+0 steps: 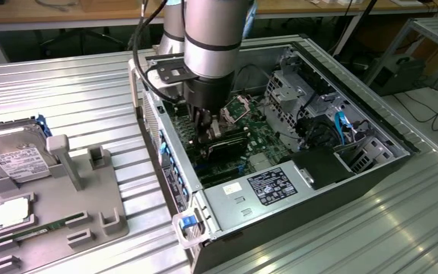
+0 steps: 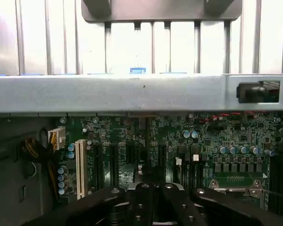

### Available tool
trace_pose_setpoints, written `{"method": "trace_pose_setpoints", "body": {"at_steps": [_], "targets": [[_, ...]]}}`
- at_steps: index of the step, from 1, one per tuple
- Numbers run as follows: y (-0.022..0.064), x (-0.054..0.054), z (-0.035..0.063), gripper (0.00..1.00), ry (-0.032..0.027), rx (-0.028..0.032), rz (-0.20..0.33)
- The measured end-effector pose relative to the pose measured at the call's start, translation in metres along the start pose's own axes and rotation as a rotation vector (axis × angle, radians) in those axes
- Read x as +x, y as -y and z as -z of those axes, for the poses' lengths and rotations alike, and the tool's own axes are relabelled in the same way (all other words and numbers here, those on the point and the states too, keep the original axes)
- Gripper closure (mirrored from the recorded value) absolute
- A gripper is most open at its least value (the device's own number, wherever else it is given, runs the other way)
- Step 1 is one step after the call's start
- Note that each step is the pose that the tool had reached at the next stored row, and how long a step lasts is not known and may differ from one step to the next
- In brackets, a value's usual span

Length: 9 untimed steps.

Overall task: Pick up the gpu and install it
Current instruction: 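Press down on the gpu until it lock into place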

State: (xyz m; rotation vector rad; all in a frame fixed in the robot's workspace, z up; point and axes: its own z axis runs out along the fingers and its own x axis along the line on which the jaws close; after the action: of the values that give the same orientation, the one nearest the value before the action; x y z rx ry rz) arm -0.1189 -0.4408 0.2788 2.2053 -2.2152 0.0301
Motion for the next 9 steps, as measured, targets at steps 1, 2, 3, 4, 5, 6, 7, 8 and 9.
{"method": "trace_pose_setpoints", "body": {"at_steps": [1, 2, 3, 4, 5, 6, 7, 8, 9], "targets": [[-0.0098, 0.0, -0.0003, 0.89, -0.0118, 0.0001, 0.0], [-0.0181, 0.004, -0.001, 0.89, -0.0119, 0.0002, 0.0], [-0.0224, 0.004, -0.0015, 0.89, -0.0123, 0.0, 0.0], [-0.0226, 0.004, -0.0022, 0.89, -0.012, 0.0002, 0.0], [-0.0226, 0.004, -0.0027, 0.89, -0.0121, 0.0002, 0.0], [-0.0226, 0.004, -0.0032, 0.89, -0.0121, 0.0001, 0.0], [-0.0226, 0.004, -0.0039, 0.89, -0.0122, 0.0, 0.0], [-0.0227, 0.004, -0.0043, 0.89, -0.0126, -0.0002, 0.0], [-0.0227, 0.004, -0.0048, 0.89, -0.0126, -0.0002, 0.0]]}}
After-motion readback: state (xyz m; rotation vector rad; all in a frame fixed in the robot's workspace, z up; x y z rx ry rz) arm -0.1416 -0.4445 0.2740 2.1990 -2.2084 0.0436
